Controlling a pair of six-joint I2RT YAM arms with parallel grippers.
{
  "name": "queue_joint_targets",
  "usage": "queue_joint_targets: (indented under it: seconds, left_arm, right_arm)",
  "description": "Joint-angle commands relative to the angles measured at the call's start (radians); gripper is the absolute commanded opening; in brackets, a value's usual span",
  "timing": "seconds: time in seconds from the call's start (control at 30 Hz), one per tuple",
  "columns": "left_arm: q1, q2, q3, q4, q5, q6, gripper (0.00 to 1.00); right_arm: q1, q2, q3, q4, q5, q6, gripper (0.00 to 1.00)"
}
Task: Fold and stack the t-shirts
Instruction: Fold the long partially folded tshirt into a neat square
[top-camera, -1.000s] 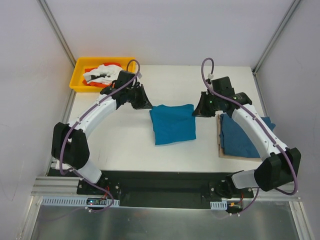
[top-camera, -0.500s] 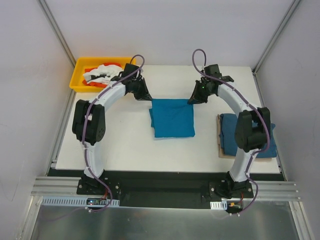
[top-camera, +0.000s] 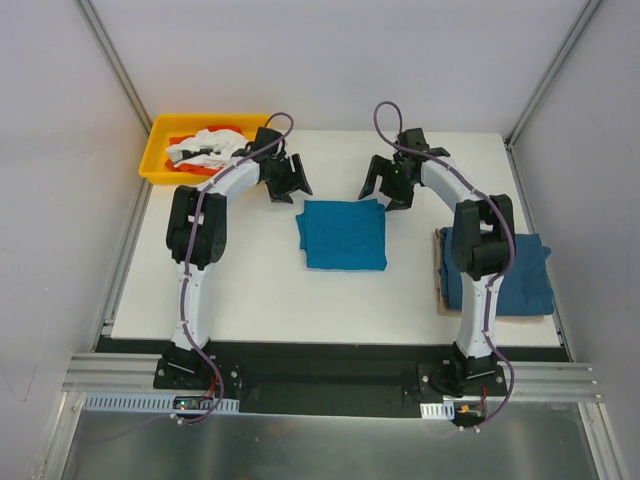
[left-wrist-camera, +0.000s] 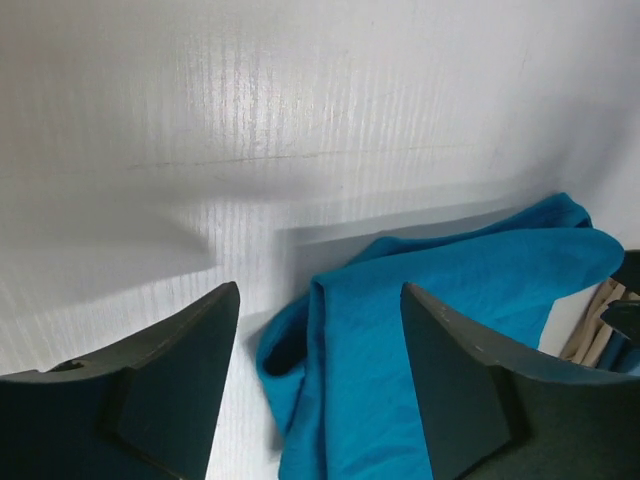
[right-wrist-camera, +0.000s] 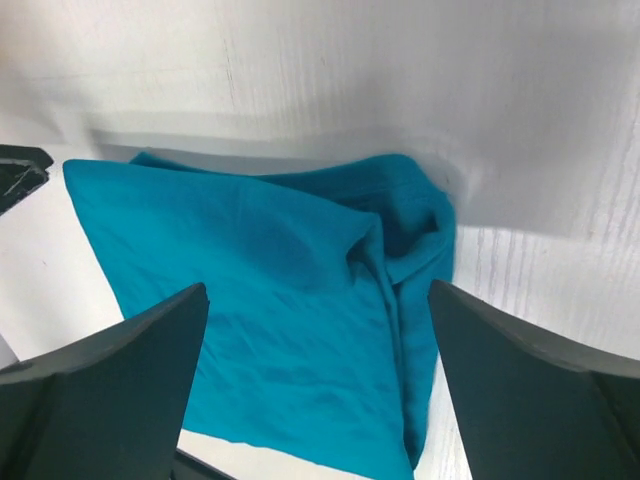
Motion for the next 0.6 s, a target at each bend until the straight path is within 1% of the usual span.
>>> queue_joint_targets:
  seconds: [0.0, 0.03, 0.07, 0.1, 0.13, 0.2, 0.23, 0.3, 0.33, 0.4, 0.47, 0.57]
  left_arm:
    - [0.004, -0.133, -0.017, 0.002, 0.029, 0.022, 0.73]
    - [0.003, -0.177, -0.052, 0.000, 0.040, 0.018, 0.78]
    - [-0.001, -0.202, -0.074, 0.002, 0.055, 0.015, 0.88]
    - [-0.004, -0.227, -0.095, 0.002, 0.069, 0.013, 0.99]
    - [-0.017, -0.277, -0.141, 0.000, 0.100, 0.011, 0.99]
    - [-0.037, -0.326, -0.194, 0.005, 0.124, 0.010, 0.99]
    - [-0.051, -0.371, -0.247, 0.006, 0.165, 0.011, 0.99]
    - [-0.091, -0.411, -0.310, 0.052, 0.233, 0.010, 0.99]
    - [-0.105, -0.446, -0.383, 0.084, 0.283, 0.002, 0.99]
    - [-0.152, -0.472, -0.477, 0.176, 0.318, -0.013, 0.99]
    - [-0.189, -0.475, -0.510, 0.204, 0.335, -0.018, 0.99]
    - [-0.209, -0.443, -0.551, 0.248, 0.365, -0.036, 0.99]
  right_arm:
    - [-0.004, -0.107, 0.011, -0.050, 0.026, -0.040, 0.97]
    - [-0.002, -0.127, -0.011, -0.047, 0.026, -0.039, 0.97]
    - [0.001, -0.150, -0.035, -0.038, 0.023, -0.037, 0.97]
    - [0.001, -0.205, -0.101, -0.027, 0.011, -0.039, 0.97]
    - [0.008, -0.233, -0.132, 0.004, 0.001, -0.037, 0.97]
    - [0.015, -0.308, -0.225, 0.036, -0.044, -0.027, 0.97]
    - [0.021, -0.328, -0.256, 0.068, -0.063, -0.018, 0.97]
    - [0.027, -0.370, -0.307, 0.110, -0.112, 0.021, 0.97]
    - [0.031, -0.377, -0.349, 0.149, -0.129, 0.035, 0.97]
    - [0.042, -0.383, -0.379, 0.186, -0.167, 0.070, 0.97]
    - [0.048, -0.370, -0.394, 0.214, -0.180, 0.082, 0.97]
    - [0.062, -0.333, -0.394, 0.229, -0.198, 0.102, 0.97]
